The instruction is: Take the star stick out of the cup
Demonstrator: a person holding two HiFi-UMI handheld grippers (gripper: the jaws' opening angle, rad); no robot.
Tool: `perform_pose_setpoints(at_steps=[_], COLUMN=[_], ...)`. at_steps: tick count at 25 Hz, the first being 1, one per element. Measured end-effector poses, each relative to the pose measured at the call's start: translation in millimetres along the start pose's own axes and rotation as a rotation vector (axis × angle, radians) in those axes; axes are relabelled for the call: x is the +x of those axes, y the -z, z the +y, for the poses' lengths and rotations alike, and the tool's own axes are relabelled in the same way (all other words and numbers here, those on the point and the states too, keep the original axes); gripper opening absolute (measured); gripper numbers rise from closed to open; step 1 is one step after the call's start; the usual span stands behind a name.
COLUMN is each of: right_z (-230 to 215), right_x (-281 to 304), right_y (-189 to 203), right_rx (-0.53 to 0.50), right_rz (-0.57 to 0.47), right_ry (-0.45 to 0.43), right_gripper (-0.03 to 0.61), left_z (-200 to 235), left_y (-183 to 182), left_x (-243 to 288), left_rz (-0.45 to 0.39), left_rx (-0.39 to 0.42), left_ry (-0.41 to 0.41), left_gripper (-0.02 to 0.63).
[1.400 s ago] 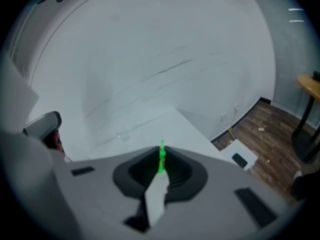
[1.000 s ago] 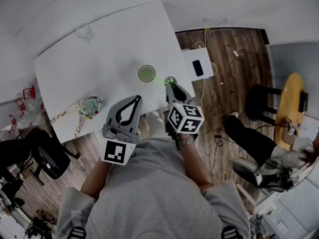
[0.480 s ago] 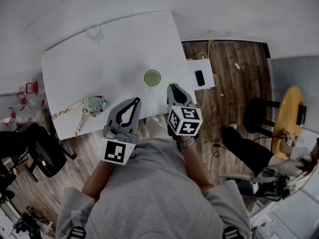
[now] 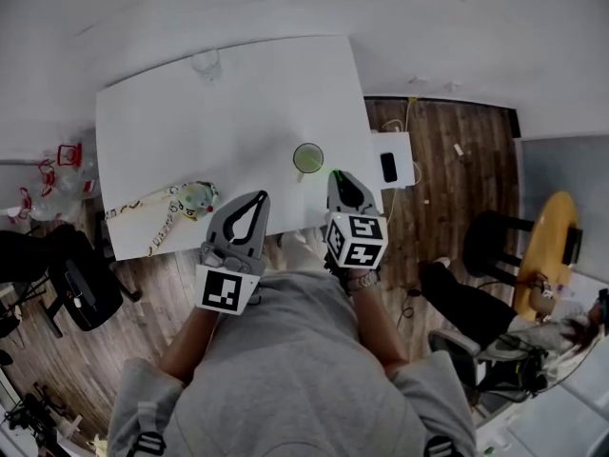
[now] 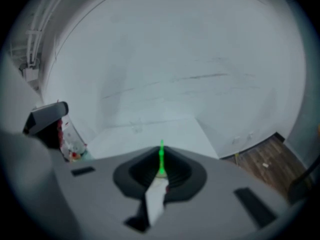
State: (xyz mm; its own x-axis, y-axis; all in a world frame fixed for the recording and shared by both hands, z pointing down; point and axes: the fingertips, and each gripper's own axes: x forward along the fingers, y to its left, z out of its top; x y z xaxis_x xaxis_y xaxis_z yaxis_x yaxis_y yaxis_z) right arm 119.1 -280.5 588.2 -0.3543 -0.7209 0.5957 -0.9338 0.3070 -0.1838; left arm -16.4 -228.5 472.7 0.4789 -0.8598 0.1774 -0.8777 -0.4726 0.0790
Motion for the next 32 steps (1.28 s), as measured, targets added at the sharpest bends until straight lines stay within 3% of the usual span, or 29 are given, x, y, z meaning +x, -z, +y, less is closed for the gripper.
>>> perform_pose_setpoints(at_steps=[32], right_z=[40.4], right_x=[-80.2], right_y=[11.4], right_rx=[-0.042], right_rz=[-0.139], right_ry=[0.16], right_gripper=[0.044], left_z=[-6.7], left_y=[4.5], left_x=[-82.7], left_rz=[-0.05], left_rx=[0.018], left_ry=[0.096], left_gripper=[0.031])
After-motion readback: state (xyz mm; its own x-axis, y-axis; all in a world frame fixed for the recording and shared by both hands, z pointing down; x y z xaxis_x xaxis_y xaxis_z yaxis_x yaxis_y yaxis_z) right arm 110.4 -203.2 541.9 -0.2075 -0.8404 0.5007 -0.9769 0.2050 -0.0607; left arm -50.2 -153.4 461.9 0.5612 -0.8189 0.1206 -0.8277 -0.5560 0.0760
